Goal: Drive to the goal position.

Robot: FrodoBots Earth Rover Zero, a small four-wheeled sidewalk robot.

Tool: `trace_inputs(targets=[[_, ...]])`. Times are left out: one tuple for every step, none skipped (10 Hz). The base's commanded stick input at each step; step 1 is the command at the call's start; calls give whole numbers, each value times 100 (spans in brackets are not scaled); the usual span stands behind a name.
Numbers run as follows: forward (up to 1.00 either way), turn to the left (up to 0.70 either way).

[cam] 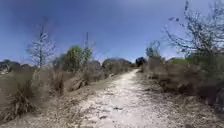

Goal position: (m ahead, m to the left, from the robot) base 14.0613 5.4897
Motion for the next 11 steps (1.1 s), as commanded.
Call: trace_inputs(targets=[[50, -19], [50, 0], [50, 0], [50, 0], [50, 0], [50, 0], [50, 0], [50, 0], [50, 0], [50, 0], [50, 0]])
